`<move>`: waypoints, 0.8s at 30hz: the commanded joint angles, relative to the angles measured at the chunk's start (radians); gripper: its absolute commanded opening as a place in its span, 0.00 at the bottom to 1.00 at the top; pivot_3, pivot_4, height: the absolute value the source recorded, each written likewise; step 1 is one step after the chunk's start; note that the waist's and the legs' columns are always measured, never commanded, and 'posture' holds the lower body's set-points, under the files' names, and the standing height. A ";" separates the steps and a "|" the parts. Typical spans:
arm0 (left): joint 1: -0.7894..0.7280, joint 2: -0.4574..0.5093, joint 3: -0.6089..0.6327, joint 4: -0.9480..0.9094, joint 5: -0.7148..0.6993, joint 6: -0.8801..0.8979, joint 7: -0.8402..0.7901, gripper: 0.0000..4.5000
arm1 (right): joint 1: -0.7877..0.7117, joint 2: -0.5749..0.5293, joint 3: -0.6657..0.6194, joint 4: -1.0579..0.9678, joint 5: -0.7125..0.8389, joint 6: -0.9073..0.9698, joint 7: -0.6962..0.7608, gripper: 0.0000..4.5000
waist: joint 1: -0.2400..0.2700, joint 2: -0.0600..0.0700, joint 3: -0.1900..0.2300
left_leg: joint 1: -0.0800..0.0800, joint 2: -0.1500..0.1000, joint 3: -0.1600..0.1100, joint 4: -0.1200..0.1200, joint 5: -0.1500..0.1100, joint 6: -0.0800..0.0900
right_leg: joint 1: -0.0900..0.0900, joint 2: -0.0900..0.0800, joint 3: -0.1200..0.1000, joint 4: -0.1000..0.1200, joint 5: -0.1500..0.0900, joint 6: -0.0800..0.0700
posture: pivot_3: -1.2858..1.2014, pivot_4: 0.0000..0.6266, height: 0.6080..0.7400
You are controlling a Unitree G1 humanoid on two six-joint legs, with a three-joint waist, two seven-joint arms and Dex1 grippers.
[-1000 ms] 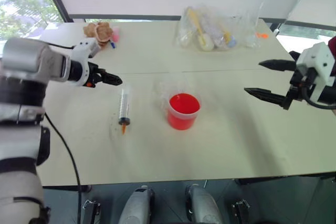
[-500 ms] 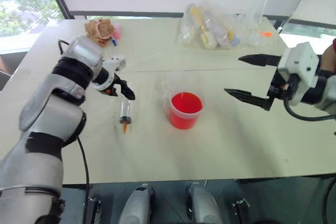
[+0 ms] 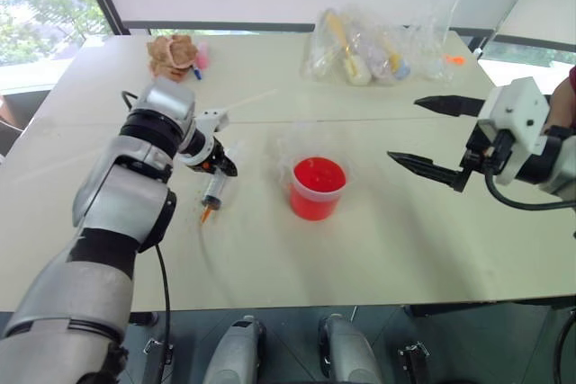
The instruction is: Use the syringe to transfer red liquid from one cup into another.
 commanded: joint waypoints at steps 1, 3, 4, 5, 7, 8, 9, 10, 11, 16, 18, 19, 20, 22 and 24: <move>-0.052 0.044 0.119 -0.152 -0.057 0.015 -0.019 0.30 | 0.017 -0.031 -0.040 -0.012 -0.005 0.026 -0.008 1.00 | -0.001 0.000 0.000 | 0.000 0.000 0.000 0.000 0.000 0.000 | 0.000 0.000 0.000 0.000 0.000 0.000 | 0.52 0.24 1.00; -0.070 0.079 0.237 -0.275 -0.116 -0.006 -0.020 0.30 | 0.016 -0.035 -0.042 0.004 -0.041 0.025 -0.039 1.00 | -0.003 -0.001 0.001 | -0.001 0.001 0.000 0.000 0.000 0.000 | -0.001 0.000 0.000 0.000 0.000 0.000 | 0.52 0.24 1.00; -0.068 0.092 0.307 -0.340 -0.147 -0.020 -0.007 0.30 | 0.009 -0.030 -0.048 0.013 -0.044 0.023 -0.051 1.00 | -0.003 -0.001 0.001 | -0.002 0.001 0.000 0.000 0.000 0.000 | -0.002 0.000 0.000 0.000 0.000 0.000 | 0.52 0.24 1.00; -0.062 0.095 0.356 -0.388 -0.168 -0.024 0.010 0.30 | 0.006 -0.025 -0.055 0.022 -0.043 0.019 -0.054 1.00 | -0.005 -0.001 0.001 | -0.002 0.001 0.000 0.000 0.000 0.000 | -0.003 -0.001 0.000 0.000 0.000 0.000 | 0.52 0.24 1.00; 0.000 0.098 0.507 -0.595 -0.235 -0.124 0.041 0.30 | -0.032 -0.017 -0.065 0.055 -0.043 0.002 -0.068 1.00 | -0.006 -0.001 0.001 | -0.002 0.001 0.001 -0.001 0.001 -0.002 | -0.003 -0.002 0.000 0.000 0.000 0.000 | 0.52 0.24 1.00; 0.027 0.091 0.557 -0.669 -0.255 -0.164 0.060 0.30 | -0.047 -0.014 -0.067 0.069 -0.044 -0.006 -0.072 1.00 | -0.007 0.000 0.000 | -0.002 0.001 0.001 -0.001 0.002 -0.003 | -0.003 -0.002 0.001 0.000 0.000 0.000 | 0.52 0.24 1.00; 0.060 0.069 0.618 -0.744 -0.279 -0.226 0.089 0.30 | -0.069 -0.009 -0.067 0.085 -0.045 -0.016 -0.079 1.00 | -0.006 0.001 0.000 | -0.001 0.001 0.002 -0.001 0.002 -0.004 | -0.003 -0.003 0.001 0.000 0.000 0.000 | 0.52 0.24 1.00; 0.093 0.039 0.668 -0.812 -0.305 -0.277 0.115 0.30 | -0.096 -0.001 -0.065 0.105 -0.047 -0.029 -0.087 1.00 | -0.005 0.001 -0.001 | 0.000 0.001 0.003 -0.001 0.002 -0.005 | -0.003 -0.003 0.002 0.000 0.000 0.000 | 0.52 0.24 1.00; 0.125 0.009 0.692 -0.873 -0.346 -0.278 0.117 0.30 | -0.135 0.007 -0.055 0.137 -0.056 -0.050 -0.097 1.00 | -0.003 0.001 -0.001 | 0.000 0.001 0.003 -0.001 0.003 -0.005 | -0.003 -0.003 0.002 0.000 0.000 0.000 | 0.52 0.24 1.00; 0.273 -0.156 0.679 -1.072 -0.510 -0.315 0.085 0.30 | -0.308 0.043 0.023 0.254 -0.135 -0.158 -0.124 1.00 | 0.006 0.001 -0.001 | 0.000 0.000 0.002 0.000 0.003 -0.005 | -0.001 -0.003 0.001 0.000 0.002 0.000 | 0.52 0.24 1.00; 0.316 -0.201 0.631 -1.059 -0.498 -0.394 0.066 0.30 | -0.381 0.056 0.039 0.291 -0.143 -0.182 -0.125 1.00 | 0.007 0.001 0.000 | 0.000 0.000 0.002 0.001 0.003 -0.005 | -0.001 -0.003 0.001 0.000 0.002 0.001 | 0.52 0.24 1.00; 0.336 -0.220 0.595 -1.041 -0.478 -0.446 0.054 0.30 | -0.417 0.063 0.048 0.310 -0.149 -0.197 -0.124 1.00 | 0.007 0.001 0.000 | 0.000 0.000 0.003 0.001 0.003 -0.005 | -0.001 -0.003 0.002 0.000 0.002 0.000 | 0.52 0.24 1.00; 0.351 -0.232 0.560 -1.024 -0.459 -0.490 0.042 0.30 | -0.443 0.069 0.058 0.324 -0.156 -0.210 -0.123 1.00 | 0.007 0.001 0.000 | 0.000 0.000 0.003 0.001 0.003 -0.005 | -0.001 -0.003 0.002 0.000 0.002 0.000 | 0.52 0.24 1.00; 0.372 -0.235 0.488 -1.001 -0.415 -0.564 0.023 0.30 | -0.471 0.077 0.073 0.335 -0.169 -0.226 -0.118 1.00 | 0.006 0.001 -0.001 | 0.000 0.000 0.003 0.000 0.003 -0.005 | -0.001 -0.002 0.002 0.000 0.002 0.000 | 0.52 0.24 1.00; 0.391 -0.229 0.417 -0.985 -0.365 -0.638 0.002 0.30 | -0.486 0.084 0.085 0.322 -0.170 -0.223 -0.118 1.00 | 0.002 0.001 -0.001 | 0.000 0.000 0.003 0.000 0.003 -0.005 | -0.001 -0.002 0.002 -0.001 0.002 0.000 | 0.52 0.24 1.00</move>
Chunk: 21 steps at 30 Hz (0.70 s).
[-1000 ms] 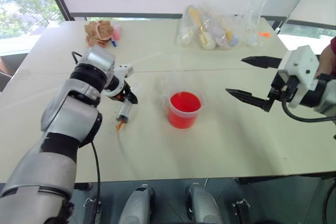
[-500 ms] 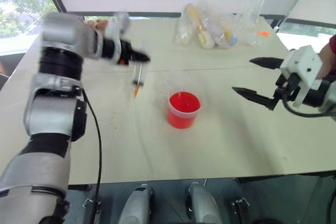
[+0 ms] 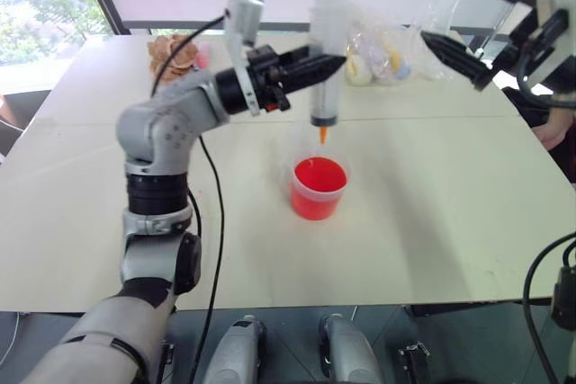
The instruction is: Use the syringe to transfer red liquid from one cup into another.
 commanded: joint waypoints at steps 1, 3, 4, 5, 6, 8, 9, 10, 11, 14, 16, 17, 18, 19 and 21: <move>0.019 0.013 -0.108 0.010 0.081 -0.144 -0.043 0.30 | -0.037 0.008 -0.001 -0.033 -0.002 -0.012 -0.003 1.00 | -0.004 0.000 0.000 | 0.000 0.000 0.000 0.000 0.000 0.001 | 0.000 0.000 0.000 0.000 0.000 0.000 | 0.52 0.24 1.00; 0.031 0.020 -0.153 0.029 0.120 -0.204 -0.056 0.30 | -0.037 0.008 0.000 -0.066 0.010 0.010 -0.006 1.00 | -0.006 0.000 0.000 | 0.000 0.000 0.000 0.000 -0.001 0.001 | 0.000 0.000 0.000 0.000 0.000 0.000 | 0.52 0.24 1.00; 0.038 0.022 -0.164 0.038 0.128 -0.222 -0.061 0.30 | -0.033 0.007 0.001 -0.089 0.019 0.027 -0.005 1.00 | -0.006 0.000 0.000 | 0.000 0.000 0.000 0.000 -0.001 0.002 | 0.000 0.000 0.000 0.000 0.000 0.000 | 0.52 0.24 1.00; 0.043 0.024 -0.171 0.045 0.132 -0.235 -0.066 0.30 | -0.030 0.006 0.002 -0.104 0.025 0.040 -0.004 1.00 | -0.006 0.000 0.000 | 0.000 0.000 0.000 0.000 -0.001 0.002 | 0.000 0.000 0.000 0.000 0.000 0.000 | 0.52 0.24 1.00; 0.045 0.024 -0.173 0.050 0.132 -0.243 -0.069 0.30 | -0.028 0.006 0.003 -0.114 0.028 0.049 -0.004 1.00 | -0.007 0.000 0.000 | 0.000 0.000 0.000 0.000 -0.001 0.003 | 0.000 0.000 0.000 0.000 0.000 0.000 | 0.52 0.24 1.00; 0.049 0.020 -0.174 0.065 0.132 -0.253 -0.070 0.30 | -0.023 0.016 0.006 -0.147 0.043 0.076 -0.009 1.00 | -0.008 0.000 0.000 | 0.000 0.000 0.000 0.000 -0.002 0.003 | 0.000 0.000 0.000 0.000 0.000 0.000 | 0.52 0.24 1.00; 0.051 0.018 -0.176 0.074 0.135 -0.262 -0.070 0.30 | -0.021 0.021 0.008 -0.160 0.049 0.087 -0.011 1.00 | -0.007 0.000 0.000 | 0.000 0.000 0.000 0.000 -0.002 0.003 | 0.000 0.000 0.000 0.000 0.000 0.000 | 0.52 0.24 1.00; 0.055 0.018 -0.180 0.079 0.140 -0.273 -0.073 0.30 | -0.019 0.026 0.012 -0.171 0.051 0.096 -0.016 1.00 | -0.007 0.000 0.000 | 0.000 0.000 0.000 0.000 -0.002 0.003 | 0.000 0.000 0.000 0.000 0.000 0.000 | 0.52 0.24 1.00; 0.058 0.019 -0.183 0.082 0.143 -0.281 -0.075 0.30 | -0.018 0.030 0.013 -0.178 0.051 0.102 -0.018 1.00 | -0.007 0.000 0.000 | 0.000 0.000 0.000 0.000 -0.002 0.004 | 0.000 0.000 0.000 0.000 0.000 0.000 | 0.52 0.24 1.00; 0.076 0.022 -0.196 0.074 0.153 -0.286 -0.072 0.30 | -0.010 0.039 0.025 -0.201 0.063 0.127 -0.011 1.00 | -0.007 0.000 0.000 | 0.000 0.000 0.000 0.000 -0.002 0.004 | 0.000 0.000 0.000 0.000 0.000 0.000 | 0.52 0.24 1.00; 0.089 0.023 -0.200 0.052 0.143 -0.280 -0.073 0.30 | -0.006 0.044 0.035 -0.196 0.051 0.121 -0.010 1.00 | -0.007 0.000 0.000 | 0.000 0.000 0.000 0.000 -0.002 0.004 | 0.000 0.000 0.000 0.000 0.000 0.000 | 0.52 0.24 1.00; 0.095 0.023 -0.201 0.038 0.135 -0.274 -0.075 0.30 | -0.003 0.046 0.044 -0.190 0.039 0.112 -0.008 1.00 | -0.007 0.000 0.000 | 0.000 0.000 0.000 0.000 -0.002 0.004 | 0.000 0.000 0.000 0.000 0.000 0.000 | 0.52 0.24 1.00; 0.100 0.022 -0.201 0.025 0.129 -0.269 -0.073 0.30 | 0.001 0.047 0.054 -0.183 0.027 0.102 -0.003 1.00 | -0.007 0.000 0.000 | 0.000 0.000 0.000 0.000 -0.002 0.004 | 0.000 0.000 0.000 0.000 0.000 0.000 | 0.52 0.24 1.00; 0.105 0.019 -0.199 0.013 0.123 -0.262 -0.069 0.30 | 0.005 0.047 0.062 -0.177 0.018 0.095 0.000 1.00 | -0.007 0.000 0.000 | 0.000 0.000 -0.001 0.000 -0.002 0.004 | 0.000 0.000 0.000 0.000 0.000 0.000 | 0.52 0.24 1.00; 0.116 0.018 -0.196 -0.014 0.107 -0.247 -0.070 0.30 | 0.008 0.051 0.069 -0.166 0.008 0.083 0.003 1.00 | -0.007 0.000 0.000 | 0.000 0.000 0.000 0.000 -0.002 0.004 | 0.000 0.000 0.000 0.000 0.000 0.000 | 0.52 0.24 1.00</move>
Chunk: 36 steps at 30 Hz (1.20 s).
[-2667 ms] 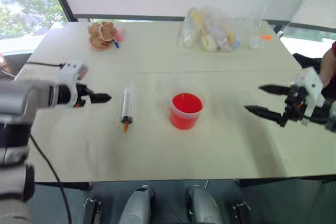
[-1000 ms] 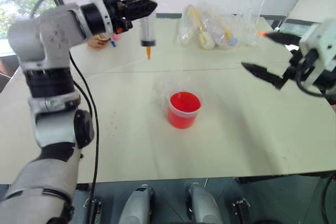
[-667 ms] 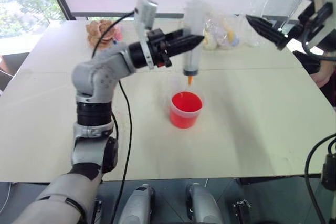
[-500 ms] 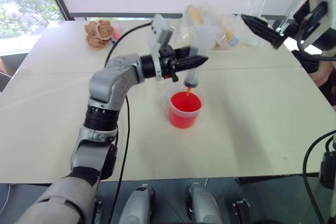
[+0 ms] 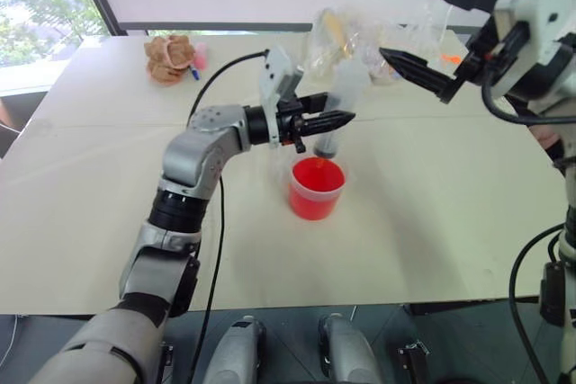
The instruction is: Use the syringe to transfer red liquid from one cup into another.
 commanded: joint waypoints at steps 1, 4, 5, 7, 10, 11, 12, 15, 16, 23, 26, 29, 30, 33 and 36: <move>0.018 0.001 -0.001 -0.076 -0.039 0.029 -0.005 0.30 | -0.002 0.005 -0.004 0.007 -0.024 -0.040 0.006 1.00 | 0.000 0.000 0.000 | 0.000 0.000 0.000 0.000 0.000 0.000 | 0.000 0.000 0.000 0.000 0.000 0.000 | 0.52 0.24 1.00; 0.041 0.006 -0.022 -0.118 -0.044 0.045 -0.011 0.30 | 0.002 0.010 0.004 0.025 -0.038 -0.057 0.016 1.00 | 0.000 0.000 0.000 | 0.000 0.000 0.000 0.000 0.000 0.000 | 0.000 0.000 0.000 0.000 0.000 0.000 | 0.52 0.24 1.00; 0.048 0.005 -0.027 -0.129 -0.046 0.050 -0.011 0.30 | 0.002 0.014 0.006 0.030 -0.042 -0.062 0.018 1.00 | 0.000 0.000 0.000 | 0.000 0.000 0.000 0.000 0.000 0.000 | 0.000 0.000 0.000 0.000 0.000 0.000 | 0.52 0.24 1.00; 0.058 0.003 -0.039 -0.138 -0.040 0.051 -0.005 0.30 | 0.001 0.028 0.009 0.037 -0.040 -0.067 0.021 1.00 | 0.000 0.000 0.000 | 0.000 0.000 0.000 0.000 0.000 0.000 | 0.000 0.000 0.000 0.000 0.000 0.000 | 0.52 0.24 1.00; 0.060 0.001 -0.046 -0.127 -0.031 0.047 0.010 0.30 | 0.002 0.049 0.010 0.023 -0.017 -0.048 0.032 1.00 | 0.000 0.000 0.000 | 0.000 0.000 0.000 0.000 0.000 0.000 | 0.000 0.000 0.000 0.000 0.000 0.000 | 0.52 0.24 1.00; 0.060 0.001 -0.045 -0.124 -0.032 0.046 0.013 0.30 | 0.005 0.051 0.011 0.018 -0.013 -0.041 0.036 1.00 | 0.000 0.000 0.000 | 0.000 0.000 0.000 0.000 0.000 0.000 | 0.000 0.000 0.000 0.000 0.000 0.000 | 0.52 0.24 1.00; 0.056 -0.002 -0.038 -0.117 -0.033 0.046 0.022 0.30 | 0.013 0.047 0.012 0.012 -0.012 -0.037 0.046 1.00 | 0.000 0.000 0.000 | 0.000 0.000 0.000 0.000 0.000 0.000 | 0.000 0.000 0.000 0.000 0.000 0.000 | 0.52 0.24 1.00; 0.043 -0.009 -0.018 -0.101 -0.045 0.052 0.040 0.30 | 0.030 0.039 0.012 0.007 -0.023 -0.032 0.053 1.00 | 0.001 0.000 0.000 | 0.000 0.000 0.000 0.000 0.000 0.000 | 0.000 0.000 0.000 0.000 0.000 0.000 | 0.52 0.24 1.00; 0.038 -0.009 -0.006 -0.099 -0.056 0.060 0.041 0.30 | 0.035 0.034 0.008 0.018 -0.043 -0.044 0.046 1.00 | 0.001 0.000 0.000 | 0.000 0.000 0.000 0.000 0.000 0.000 | 0.000 0.000 0.000 0.000 0.000 0.000 | 0.52 0.24 1.00; 0.036 0.020 0.010 -0.092 -0.057 0.067 0.038 0.30 | 0.054 0.018 -0.023 0.033 -0.068 -0.061 0.040 1.00 | -0.001 0.000 0.000 | 0.000 0.000 0.000 0.000 0.000 0.000 | 0.000 0.000 0.000 0.000 0.000 0.000 | 0.52 0.24 1.00; 0.036 0.023 0.014 -0.092 -0.060 0.070 0.039 0.30 | 0.060 0.031 -0.020 0.011 -0.049 -0.046 0.041 1.00 | 0.000 0.000 0.000 | 0.000 0.000 0.000 0.000 0.000 0.000 | 0.000 0.000 0.000 0.000 0.000 0.000 | 0.52 0.24 1.00; 0.040 0.021 -0.003 -0.106 -0.060 0.072 0.036 0.30 | 0.050 0.051 -0.009 0.008 -0.042 -0.048 0.036 1.00 | 0.000 0.000 0.000 | 0.000 0.000 0.000 0.000 0.000 0.000 | 0.000 0.000 0.000 0.000 0.000 0.000 | 0.52 0.24 1.00; 0.043 0.019 -0.012 -0.108 -0.054 0.069 0.035 0.30 | 0.047 0.056 -0.004 0.007 -0.042 -0.049 0.037 1.00 | 0.000 0.000 0.000 | 0.000 0.000 0.000 0.000 0.000 0.000 | 0.000 0.000 0.000 0.000 0.000 0.000 | 0.52 0.24 1.00; 0.053 0.017 -0.028 -0.114 -0.045 0.063 0.032 0.30 | 0.041 0.074 0.003 0.007 -0.040 -0.051 0.038 1.00 | 0.000 0.000 0.000 | 0.000 0.000 0.000 0.000 0.000 0.000 | 0.000 0.000 0.000 0.000 0.000 0.000 | 0.52 0.24 1.00; 0.075 0.022 -0.057 -0.135 -0.036 0.059 0.019 0.30 | 0.037 0.095 0.013 0.010 -0.043 -0.056 0.035 1.00 | 0.000 0.000 0.000 | 0.000 0.000 0.000 0.000 0.000 0.000 | 0.000 0.000 0.000 0.000 0.000 0.000 | 0.52 0.24 1.00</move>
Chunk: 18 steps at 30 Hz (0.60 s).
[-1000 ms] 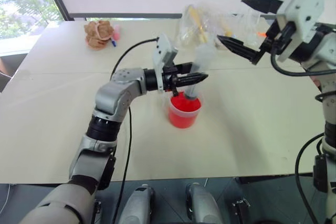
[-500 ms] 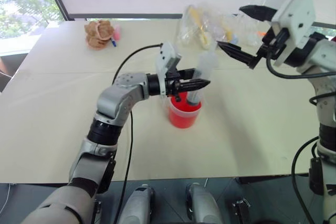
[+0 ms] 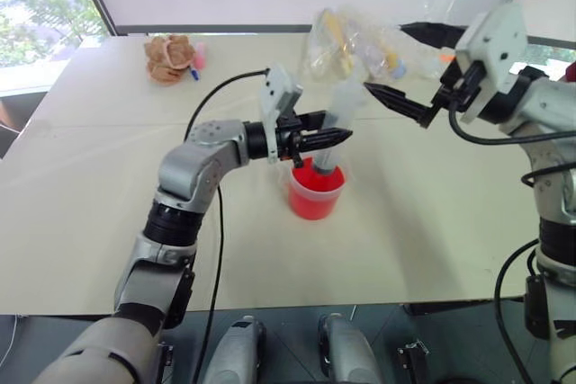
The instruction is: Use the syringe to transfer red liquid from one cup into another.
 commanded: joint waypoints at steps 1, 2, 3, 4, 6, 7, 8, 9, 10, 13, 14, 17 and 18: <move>0.015 0.003 -0.029 -0.061 0.002 -0.021 -0.017 0.30 | -0.030 0.014 -0.001 -0.031 0.010 -0.017 -0.005 1.00 | 0.000 0.000 0.000 | 0.000 0.000 0.000 0.000 0.000 0.000 | 0.000 0.000 0.000 0.000 0.000 0.000 | 0.52 0.24 1.00; 0.023 0.008 -0.041 -0.065 0.012 -0.030 -0.023 0.30 | -0.031 0.021 0.002 -0.033 0.009 -0.016 -0.008 1.00 | 0.000 0.000 0.000 | 0.000 0.000 0.000 0.000 0.000 0.000 | 0.000 0.000 0.000 0.000 0.000 0.000 | 0.52 0.24 1.00; 0.030 0.008 -0.044 -0.064 0.016 -0.034 -0.019 0.30 | -0.032 0.031 0.005 -0.038 0.012 -0.013 -0.011 1.00 | 0.000 0.000 0.000 | 0.000 0.000 0.000 0.000 0.000 0.000 | 0.000 0.000 0.000 0.000 0.000 0.000 | 0.52 0.24 1.00; 0.033 0.007 -0.044 -0.061 0.016 -0.035 -0.014 0.30 | -0.031 0.037 0.010 -0.043 0.014 -0.011 -0.012 1.00 | 0.000 0.000 0.000 | 0.000 0.000 0.000 0.000 0.000 0.000 | 0.000 0.000 0.000 0.000 0.000 0.000 | 0.52 0.24 1.00; 0.034 0.005 -0.040 -0.057 0.015 -0.037 -0.008 0.30 | -0.028 0.042 0.014 -0.048 0.017 -0.008 -0.009 1.00 | 0.000 0.000 0.000 | 0.000 0.000 0.000 0.000 0.000 0.000 | 0.000 0.000 0.000 0.000 0.000 0.000 | 0.52 0.24 1.00; 0.031 0.003 -0.037 -0.051 0.015 -0.038 -0.004 0.30 | -0.020 0.040 0.016 -0.051 0.024 -0.004 0.003 0.94 | 0.000 0.000 0.000 | 0.000 0.000 0.000 0.000 0.000 0.000 | 0.000 0.000 0.000 0.000 0.000 0.000 | 0.52 0.24 1.00; 0.028 0.003 -0.036 -0.046 0.017 -0.040 -0.001 0.30 | -0.012 0.036 0.018 -0.055 0.029 0.000 0.015 0.87 | 0.000 0.000 0.000 | 0.000 0.000 0.000 0.000 0.000 0.000 | 0.000 0.000 0.000 0.000 0.000 0.000 | 0.52 0.24 1.00; 0.027 0.002 -0.035 -0.040 0.018 -0.042 0.001 0.30 | -0.007 0.035 0.019 -0.058 0.031 0.004 0.021 0.79 | 0.000 0.000 0.000 | 0.000 0.000 0.000 0.000 0.000 0.000 | 0.000 0.000 0.000 0.000 0.000 0.000 | 0.52 0.24 1.00; 0.026 0.002 -0.035 -0.037 0.019 -0.043 0.002 0.30 | -0.005 0.035 0.019 -0.059 0.031 0.006 0.024 0.69 | 0.000 0.000 0.000 | 0.000 0.000 0.000 0.000 0.000 0.000 | 0.000 0.000 0.000 0.000 0.000 0.000 | 0.52 0.24 1.00; 0.028 -0.001 -0.034 -0.017 0.029 -0.052 0.010 0.30 | -0.002 0.036 0.020 -0.064 0.032 0.017 0.023 0.32 | 0.000 0.000 0.000 | 0.000 0.000 0.000 0.000 0.000 0.000 | 0.000 0.000 0.000 0.000 0.000 0.000 | 0.52 0.24 1.00; 0.028 -0.003 -0.033 -0.009 0.033 -0.057 0.014 0.30 | 0.002 0.034 0.023 -0.069 0.034 0.026 0.026 0.20 | 0.000 0.000 0.000 | 0.000 0.000 0.000 0.000 0.000 0.000 | 0.000 0.000 0.000 0.000 0.000 0.000 | 0.52 0.24 1.00; 0.026 -0.005 -0.031 0.000 0.035 -0.063 0.021 0.30 | 0.001 0.029 0.027 -0.072 0.028 0.030 0.019 0.01 | 0.000 0.000 0.000 | 0.000 0.000 0.000 0.000 0.000 0.000 | 0.000 0.000 0.000 0.000 0.000 0.000 | 0.52 0.24 1.00; 0.026 -0.006 -0.030 0.002 0.035 -0.065 0.022 0.30 | -0.007 0.031 0.023 -0.063 0.017 0.019 0.011 0.01 | 0.000 0.000 0.000 | 0.000 0.000 0.000 0.000 0.000 0.000 | 0.000 0.000 0.000 0.000 0.000 0.000 | 0.52 0.24 1.00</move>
